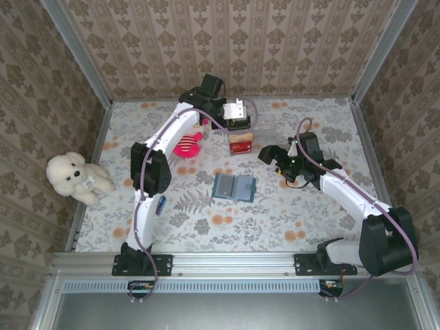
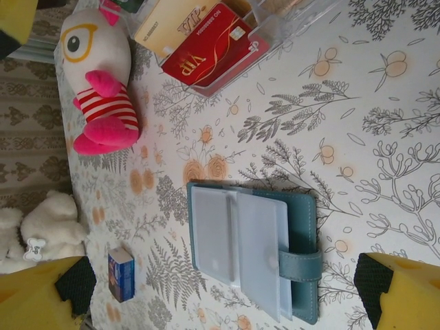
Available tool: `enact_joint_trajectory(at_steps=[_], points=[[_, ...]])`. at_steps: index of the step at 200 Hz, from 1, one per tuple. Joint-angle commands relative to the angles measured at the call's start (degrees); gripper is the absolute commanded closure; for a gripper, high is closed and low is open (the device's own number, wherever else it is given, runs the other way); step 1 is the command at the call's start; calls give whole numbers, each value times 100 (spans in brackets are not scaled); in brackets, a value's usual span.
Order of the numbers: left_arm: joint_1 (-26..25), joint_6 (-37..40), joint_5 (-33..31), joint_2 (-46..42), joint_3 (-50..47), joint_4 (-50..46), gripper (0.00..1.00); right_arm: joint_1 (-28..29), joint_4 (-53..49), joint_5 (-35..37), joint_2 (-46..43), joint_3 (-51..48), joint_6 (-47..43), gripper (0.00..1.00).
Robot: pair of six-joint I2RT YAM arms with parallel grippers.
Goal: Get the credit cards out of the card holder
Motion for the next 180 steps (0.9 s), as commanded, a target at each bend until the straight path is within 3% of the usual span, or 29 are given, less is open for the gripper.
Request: enact_joint_trajectory(at_steps=[1,70,133,180], points=[[-44,292,-197,251,172,-175,100,-28,-112,-246,76,18,17,0],[-141,12,-800,467,294,214,100,-32,377,-319,110,-286,290,0],[-141,-46,-444,413,427,178,100,-34,399,-308,106,-342,316,0],[-148,4,-573,568,547,196,100,-42,430,-308,113,-394,331,0]])
